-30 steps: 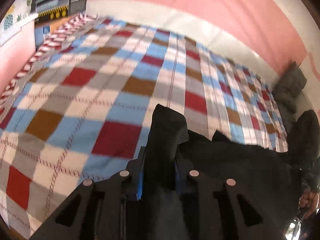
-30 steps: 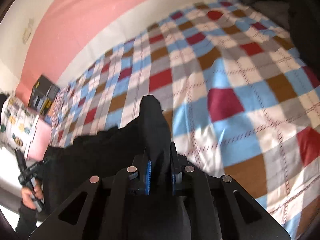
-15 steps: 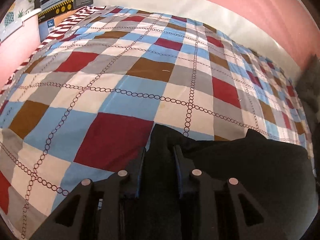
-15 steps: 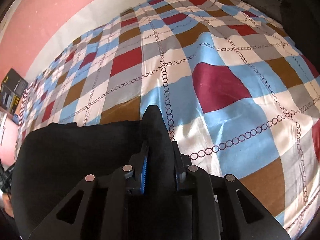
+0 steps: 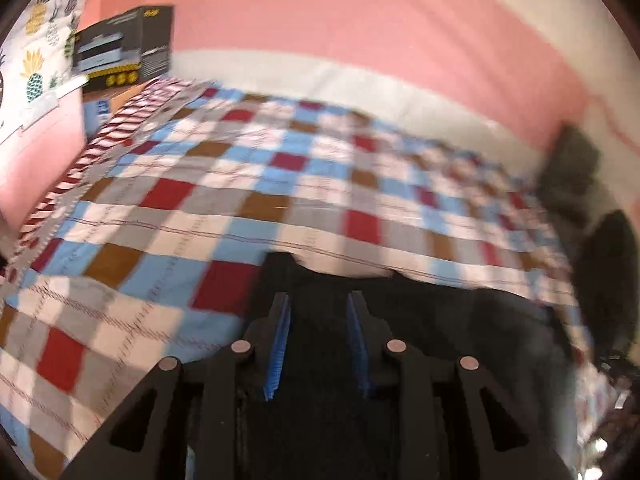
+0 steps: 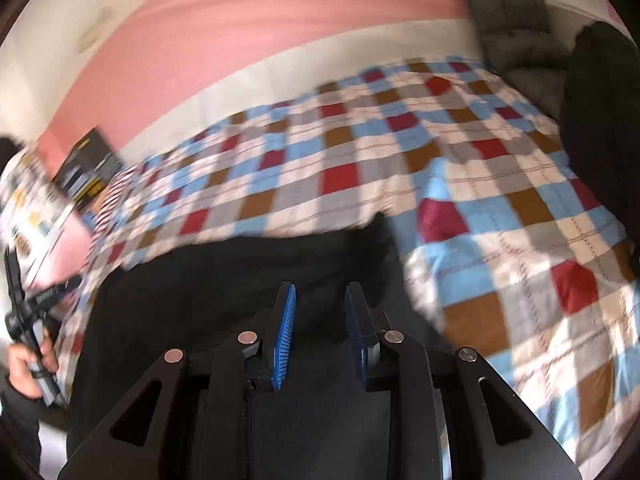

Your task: Fold large clothes

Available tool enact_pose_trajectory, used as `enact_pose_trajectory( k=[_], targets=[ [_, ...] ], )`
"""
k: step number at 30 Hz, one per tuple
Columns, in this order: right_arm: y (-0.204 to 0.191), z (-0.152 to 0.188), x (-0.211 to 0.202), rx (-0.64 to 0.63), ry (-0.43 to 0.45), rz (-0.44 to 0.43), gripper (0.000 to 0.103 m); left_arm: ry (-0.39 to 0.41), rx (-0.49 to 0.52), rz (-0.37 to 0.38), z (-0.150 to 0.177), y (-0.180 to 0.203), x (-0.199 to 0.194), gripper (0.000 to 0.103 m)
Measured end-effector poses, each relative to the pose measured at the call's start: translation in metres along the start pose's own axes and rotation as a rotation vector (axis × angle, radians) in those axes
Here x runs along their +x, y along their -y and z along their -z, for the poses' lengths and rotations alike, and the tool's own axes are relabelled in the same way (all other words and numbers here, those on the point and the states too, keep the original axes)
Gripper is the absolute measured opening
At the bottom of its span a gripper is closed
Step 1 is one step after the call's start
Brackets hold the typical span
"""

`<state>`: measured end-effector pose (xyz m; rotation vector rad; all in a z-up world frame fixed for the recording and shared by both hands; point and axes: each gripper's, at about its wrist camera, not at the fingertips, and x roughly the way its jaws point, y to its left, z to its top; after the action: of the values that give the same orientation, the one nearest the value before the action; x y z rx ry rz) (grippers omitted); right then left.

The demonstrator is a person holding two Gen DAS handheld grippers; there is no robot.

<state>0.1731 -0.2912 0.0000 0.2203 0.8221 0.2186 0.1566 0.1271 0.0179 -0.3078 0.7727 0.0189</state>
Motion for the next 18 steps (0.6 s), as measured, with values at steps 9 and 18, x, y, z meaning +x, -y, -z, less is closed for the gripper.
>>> enact_pose_trajectory(
  k=[9,18],
  targets=[
    [-0.064,0.075,0.026,-0.095,-0.036,-0.042,0.026,-0.142,0.096,0.082,0.088,0.062,0.010,0.039],
    [-0.002,0.077,0.067,0.039,0.005,0.066,0.000,-0.142,0.070,0.003,0.089,0.053,0.048,0.039]
  ],
)
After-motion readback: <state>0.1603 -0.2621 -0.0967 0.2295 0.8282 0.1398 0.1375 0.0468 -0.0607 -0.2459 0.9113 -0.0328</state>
